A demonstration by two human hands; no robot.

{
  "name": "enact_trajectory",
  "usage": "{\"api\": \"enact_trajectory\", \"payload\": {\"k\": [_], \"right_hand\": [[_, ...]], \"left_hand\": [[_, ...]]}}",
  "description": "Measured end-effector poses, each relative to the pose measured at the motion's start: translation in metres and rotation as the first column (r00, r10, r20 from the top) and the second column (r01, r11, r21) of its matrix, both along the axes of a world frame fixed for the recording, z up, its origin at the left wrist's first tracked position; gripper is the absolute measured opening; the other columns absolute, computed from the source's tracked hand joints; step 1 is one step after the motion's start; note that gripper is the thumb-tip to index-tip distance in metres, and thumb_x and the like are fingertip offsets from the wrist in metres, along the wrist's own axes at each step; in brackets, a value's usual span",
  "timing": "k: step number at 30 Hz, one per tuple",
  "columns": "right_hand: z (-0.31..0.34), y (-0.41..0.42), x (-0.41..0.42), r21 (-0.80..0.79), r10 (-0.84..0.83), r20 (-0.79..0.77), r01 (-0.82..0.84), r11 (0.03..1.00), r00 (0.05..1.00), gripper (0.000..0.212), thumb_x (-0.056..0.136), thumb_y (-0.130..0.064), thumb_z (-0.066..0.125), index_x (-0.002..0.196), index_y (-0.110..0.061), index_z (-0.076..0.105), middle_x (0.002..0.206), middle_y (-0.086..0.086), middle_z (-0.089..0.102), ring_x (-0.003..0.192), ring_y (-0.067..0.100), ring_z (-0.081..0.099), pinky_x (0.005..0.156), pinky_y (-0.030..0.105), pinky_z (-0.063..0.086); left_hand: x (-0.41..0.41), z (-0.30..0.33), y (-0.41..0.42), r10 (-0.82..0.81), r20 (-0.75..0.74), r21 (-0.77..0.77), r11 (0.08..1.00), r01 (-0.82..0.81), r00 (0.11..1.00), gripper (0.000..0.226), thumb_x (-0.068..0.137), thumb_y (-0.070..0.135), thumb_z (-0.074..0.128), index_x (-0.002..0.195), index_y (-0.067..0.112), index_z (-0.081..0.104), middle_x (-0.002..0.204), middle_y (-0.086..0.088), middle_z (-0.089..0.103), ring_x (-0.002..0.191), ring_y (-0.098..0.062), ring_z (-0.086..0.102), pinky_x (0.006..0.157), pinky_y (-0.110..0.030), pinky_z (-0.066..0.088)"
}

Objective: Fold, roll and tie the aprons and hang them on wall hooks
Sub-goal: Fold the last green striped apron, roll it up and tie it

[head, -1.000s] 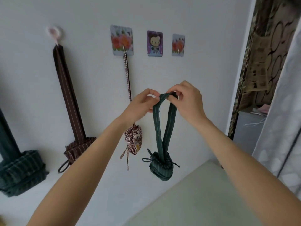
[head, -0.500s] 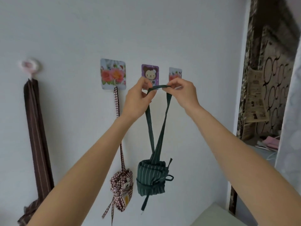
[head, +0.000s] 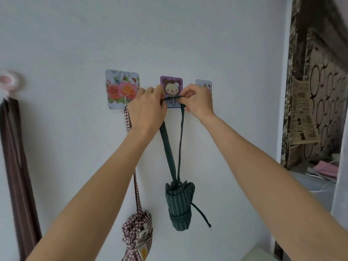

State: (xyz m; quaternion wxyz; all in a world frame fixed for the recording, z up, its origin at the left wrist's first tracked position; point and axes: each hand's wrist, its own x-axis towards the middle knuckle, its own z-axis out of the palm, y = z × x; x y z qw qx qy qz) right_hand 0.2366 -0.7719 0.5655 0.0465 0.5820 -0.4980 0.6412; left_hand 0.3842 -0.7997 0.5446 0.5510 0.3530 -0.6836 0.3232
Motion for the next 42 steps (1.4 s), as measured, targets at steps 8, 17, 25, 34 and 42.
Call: {"api": "enact_trajectory", "payload": {"k": [8,17,25,34,42], "right_hand": [[-0.038,-0.004,-0.008,0.102,0.073,-0.101,-0.062,0.993,0.992,0.010,0.077,-0.016,0.076,0.084,-0.015,0.069,0.073,-0.006,0.063,0.060,0.007,0.057,0.058,0.023,0.049],[-0.121,0.038,-0.015,0.298,0.227,0.111,-0.250,0.921,0.968,0.015,0.092,-0.023,0.058,0.106,-0.024,0.065,0.101,-0.001,0.065,0.088,0.013,0.065,0.078,0.020,0.052],[-0.226,0.085,0.003,0.360,-0.022,0.067,-0.004,0.933,0.998,0.017,0.084,-0.022,0.068,0.098,-0.017,0.060,0.093,-0.007,0.061,0.073,0.004,0.053,0.070,0.019,0.040],[-0.265,0.076,0.019,0.434,-0.142,-0.154,0.196,0.880,0.978,0.079,0.069,-0.043,0.078,0.133,-0.024,0.037,0.132,0.003,0.038,0.112,0.023,0.043,0.093,0.040,0.043],[-0.261,0.081,-0.022,0.363,0.155,0.331,-0.277,0.890,0.931,0.040,0.078,-0.008,0.058,0.115,-0.017,0.047,0.111,-0.004,0.055,0.098,0.011,0.054,0.081,0.025,0.045]], "left_hand": [[-0.010,-0.026,-0.004,-0.078,0.173,0.087,0.994,0.063,0.982,0.021,0.088,0.031,0.058,0.099,0.013,0.062,0.087,-0.004,0.066,0.087,-0.027,0.056,0.053,-0.031,0.030],[0.001,-0.073,0.013,-0.395,-0.013,0.422,0.831,0.363,0.919,0.027,0.094,0.021,0.046,0.118,0.017,0.058,0.101,0.002,0.068,0.091,-0.020,0.062,0.079,-0.035,0.048],[0.019,-0.159,0.037,-0.387,0.003,0.833,0.512,0.212,0.922,0.045,0.099,0.043,0.033,0.127,0.011,0.048,0.120,-0.006,0.062,0.109,-0.025,0.056,0.092,-0.034,0.043],[0.000,-0.202,0.052,-0.467,-0.406,0.845,0.136,0.517,0.785,0.035,0.101,0.026,0.029,0.114,0.018,0.060,0.109,0.005,0.067,0.105,-0.008,0.054,0.077,-0.004,0.035],[0.002,-0.205,0.052,-0.563,-0.237,0.762,0.398,0.511,0.792,0.060,0.088,0.030,0.063,0.140,0.017,0.036,0.138,-0.002,0.040,0.127,-0.012,0.039,0.102,-0.022,0.030]]}}
